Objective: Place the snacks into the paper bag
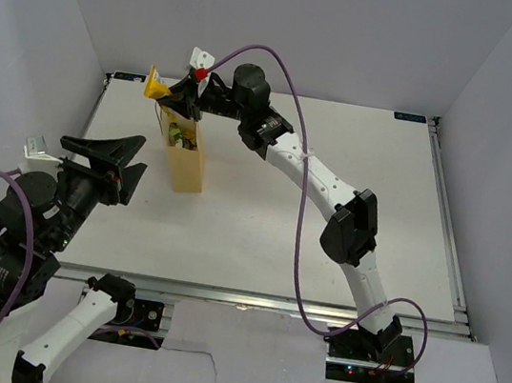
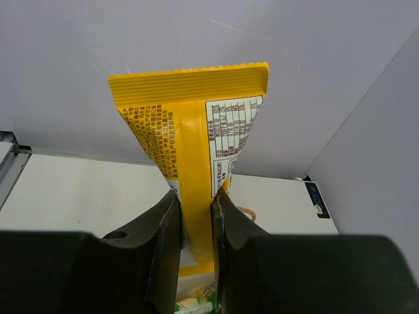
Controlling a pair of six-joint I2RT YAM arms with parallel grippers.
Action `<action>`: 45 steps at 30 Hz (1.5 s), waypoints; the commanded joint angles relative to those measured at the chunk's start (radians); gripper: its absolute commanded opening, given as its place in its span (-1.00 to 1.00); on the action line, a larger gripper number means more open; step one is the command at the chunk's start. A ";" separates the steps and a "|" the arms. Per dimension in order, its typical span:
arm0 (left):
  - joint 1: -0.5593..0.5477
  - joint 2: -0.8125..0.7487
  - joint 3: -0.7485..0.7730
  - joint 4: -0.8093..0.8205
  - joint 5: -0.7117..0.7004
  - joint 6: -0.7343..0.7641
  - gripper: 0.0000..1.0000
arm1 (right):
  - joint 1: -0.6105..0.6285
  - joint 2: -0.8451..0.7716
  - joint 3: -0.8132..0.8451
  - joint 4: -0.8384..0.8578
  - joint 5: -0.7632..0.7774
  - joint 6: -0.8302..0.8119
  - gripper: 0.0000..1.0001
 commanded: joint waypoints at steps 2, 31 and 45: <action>-0.002 -0.009 0.017 -0.047 -0.014 -0.041 0.59 | 0.008 -0.008 0.000 0.135 0.111 -0.042 -0.55; -0.002 0.008 0.055 -0.044 -0.016 0.060 0.61 | 0.007 -0.210 -0.120 -0.040 0.131 -0.194 0.60; -0.002 -0.047 -0.113 0.254 0.146 0.504 0.96 | -0.211 -0.746 -0.657 -0.450 0.189 -0.176 0.80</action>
